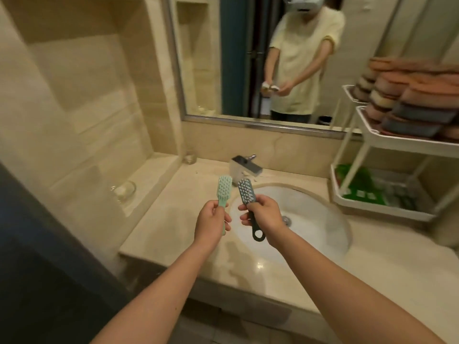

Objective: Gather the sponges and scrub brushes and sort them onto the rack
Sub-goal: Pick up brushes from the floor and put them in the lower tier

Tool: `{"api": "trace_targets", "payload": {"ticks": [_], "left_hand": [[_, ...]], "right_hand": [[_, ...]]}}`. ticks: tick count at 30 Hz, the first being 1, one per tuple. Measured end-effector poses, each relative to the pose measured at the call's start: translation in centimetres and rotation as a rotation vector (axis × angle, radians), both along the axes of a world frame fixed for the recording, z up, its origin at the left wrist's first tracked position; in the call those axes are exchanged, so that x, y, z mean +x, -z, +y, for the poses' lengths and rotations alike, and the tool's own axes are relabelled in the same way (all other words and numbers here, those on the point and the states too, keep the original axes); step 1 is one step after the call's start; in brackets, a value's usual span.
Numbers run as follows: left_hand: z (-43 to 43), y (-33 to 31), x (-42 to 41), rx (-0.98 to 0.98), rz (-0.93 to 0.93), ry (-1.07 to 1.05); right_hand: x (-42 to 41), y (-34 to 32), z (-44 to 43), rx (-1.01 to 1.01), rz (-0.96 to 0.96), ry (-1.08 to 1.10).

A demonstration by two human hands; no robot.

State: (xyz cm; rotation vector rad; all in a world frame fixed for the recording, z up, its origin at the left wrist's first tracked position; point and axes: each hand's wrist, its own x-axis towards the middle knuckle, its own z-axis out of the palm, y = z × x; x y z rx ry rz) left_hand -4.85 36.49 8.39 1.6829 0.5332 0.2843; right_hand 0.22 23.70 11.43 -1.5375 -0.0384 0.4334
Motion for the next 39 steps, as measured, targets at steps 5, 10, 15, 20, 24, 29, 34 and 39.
{"api": "trace_targets", "payload": {"ticks": [5, 10, 15, 20, 24, 29, 34, 39], "left_hand": [[-5.5, -0.4, 1.7, -0.027, -0.002, 0.205], [-9.9, -0.9, 3.0, 0.014, 0.013, 0.338], [-13.8, -1.1, 4.8, 0.03, 0.039, 0.439], [-18.4, -1.1, 8.0, 0.073, 0.064, 0.506], [-22.7, -0.9, 11.3, 0.092, 0.092, 0.537], [-27.3, -0.7, 15.7, -0.017, 0.126, 0.585], [-32.1, -0.1, 20.5, -0.114, 0.076, 0.549], [-35.3, 0.3, 24.0, -0.024, 0.017, 0.535]], "right_hand": [[-0.4, 0.0, -6.1, -0.018, -0.007, 0.203], [-0.5, 0.8, -10.9, -0.063, -0.001, 0.378], [0.5, 1.3, -14.9, -0.074, 0.018, 0.495], [3.0, 2.0, -19.3, -0.119, 0.017, 0.581], [5.9, 2.3, -23.5, -0.152, 0.052, 0.64], [9.8, 2.2, -28.2, -0.113, 0.065, 0.639], [14.3, 2.8, -32.4, -0.101, 0.069, 0.631], [17.6, 3.2, -35.6, -0.309, -0.069, 0.595]]}}
